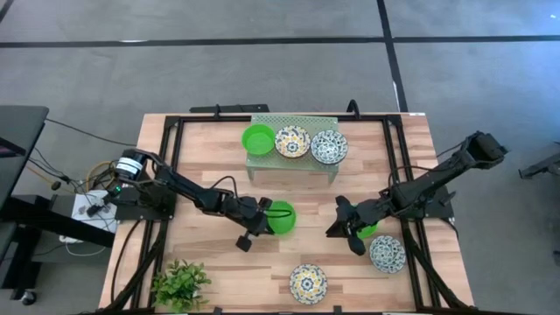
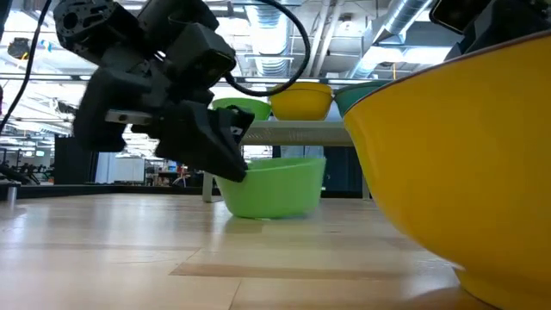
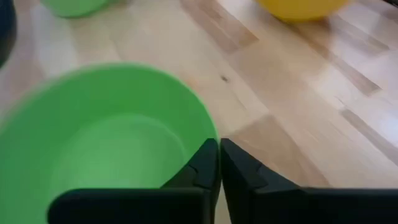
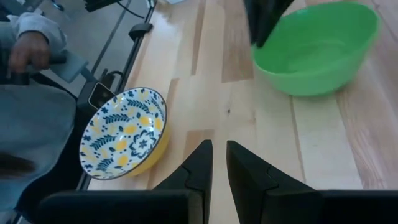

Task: Pick & Place Mini bowls
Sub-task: Stack the left green bowl on the green bowl on the shelf

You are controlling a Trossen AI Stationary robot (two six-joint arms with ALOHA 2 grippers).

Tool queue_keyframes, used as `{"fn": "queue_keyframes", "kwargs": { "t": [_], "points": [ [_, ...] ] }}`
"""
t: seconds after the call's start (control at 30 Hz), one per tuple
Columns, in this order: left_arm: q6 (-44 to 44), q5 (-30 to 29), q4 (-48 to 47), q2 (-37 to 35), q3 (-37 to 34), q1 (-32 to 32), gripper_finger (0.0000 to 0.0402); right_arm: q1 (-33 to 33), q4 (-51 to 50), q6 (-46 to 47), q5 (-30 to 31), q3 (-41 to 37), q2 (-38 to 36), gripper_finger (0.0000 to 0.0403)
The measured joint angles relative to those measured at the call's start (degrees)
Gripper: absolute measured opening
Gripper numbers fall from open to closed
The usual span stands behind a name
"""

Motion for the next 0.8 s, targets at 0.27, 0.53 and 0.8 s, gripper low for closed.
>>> {"fn": "queue_keyframes", "kwargs": {
  "t": [0.27,0.53,0.8],
  "points": [
    [-0.85,-0.13,-2.65,-2.02,0.07,-0.14,0.0019,-0.06,0.00,-0.07,0.02,0.00,0.02,0.0043],
    [-2.91,-6.97,-5.11,-17.92,-0.01,-1.79,0.0012,-0.06,-0.17,-0.18,0.00,0.00,0.02,0.0043],
    [-2.48,-31.21,-10.94,-37.33,0.04,-0.33,0.0011,-0.06,-0.43,-0.18,0.00,0.00,0.04,0.0045]
  ]
}}
